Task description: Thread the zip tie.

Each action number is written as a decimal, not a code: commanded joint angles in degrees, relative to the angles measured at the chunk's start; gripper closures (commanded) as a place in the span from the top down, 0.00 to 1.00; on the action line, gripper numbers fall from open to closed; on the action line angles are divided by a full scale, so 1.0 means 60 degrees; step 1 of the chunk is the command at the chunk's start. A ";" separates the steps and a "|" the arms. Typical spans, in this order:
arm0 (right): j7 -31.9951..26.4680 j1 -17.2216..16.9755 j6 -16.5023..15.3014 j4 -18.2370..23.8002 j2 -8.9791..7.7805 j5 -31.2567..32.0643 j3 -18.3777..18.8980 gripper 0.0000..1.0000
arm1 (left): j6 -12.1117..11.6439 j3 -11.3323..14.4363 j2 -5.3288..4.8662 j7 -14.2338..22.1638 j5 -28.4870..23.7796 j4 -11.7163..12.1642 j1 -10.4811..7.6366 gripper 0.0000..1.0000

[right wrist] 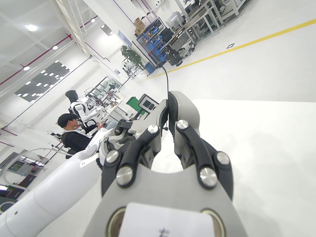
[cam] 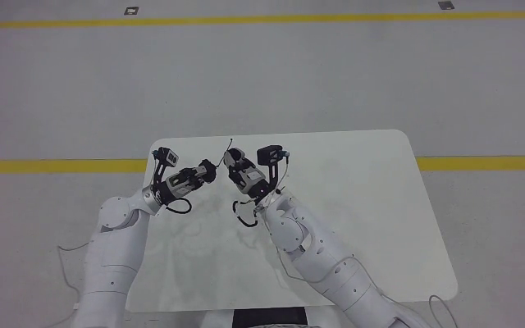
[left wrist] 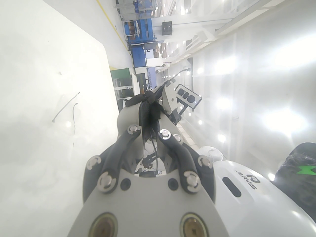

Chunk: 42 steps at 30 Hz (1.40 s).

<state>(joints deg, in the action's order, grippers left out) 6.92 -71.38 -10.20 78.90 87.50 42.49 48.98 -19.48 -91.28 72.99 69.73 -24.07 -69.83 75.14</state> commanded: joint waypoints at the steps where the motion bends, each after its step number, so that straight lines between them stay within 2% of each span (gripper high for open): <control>1: -0.0015 -0.0007 -0.0005 0.0001 0.0008 -0.0002 0.0006 0.00 | 0.0000 0.0000 0.0000 0.0000 0.0000 0.0000 0.0000 0.00; 9: -0.0117 -0.0046 0.0006 0.0045 0.0036 -0.0028 0.0039 0.00 | 0.0000 0.0000 0.0000 0.0000 0.0000 0.0000 0.0000 0.00; 15: -0.0027 -0.0106 0.0070 0.0133 0.0052 0.0037 0.0084 0.00 | 0.0076 0.0206 -0.0062 -0.0482 0.0094 -0.0345 0.0151 0.00; 32: 0.0105 -0.0252 0.0419 0.0309 0.0098 0.0382 0.0156 0.00 | 0.0000 0.0360 -0.0259 -0.0836 0.0024 -0.0680 0.0255 0.00; 42: 0.0140 -0.0314 0.0299 0.0338 0.0157 0.0154 0.0132 0.00 | 0.0000 0.0371 -0.0298 -0.1055 0.0244 -0.0937 0.0341 0.00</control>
<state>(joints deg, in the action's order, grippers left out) 7.75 -73.26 -8.31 80.91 88.42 43.39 49.80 -19.48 -89.08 71.20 63.54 -22.64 -75.35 77.13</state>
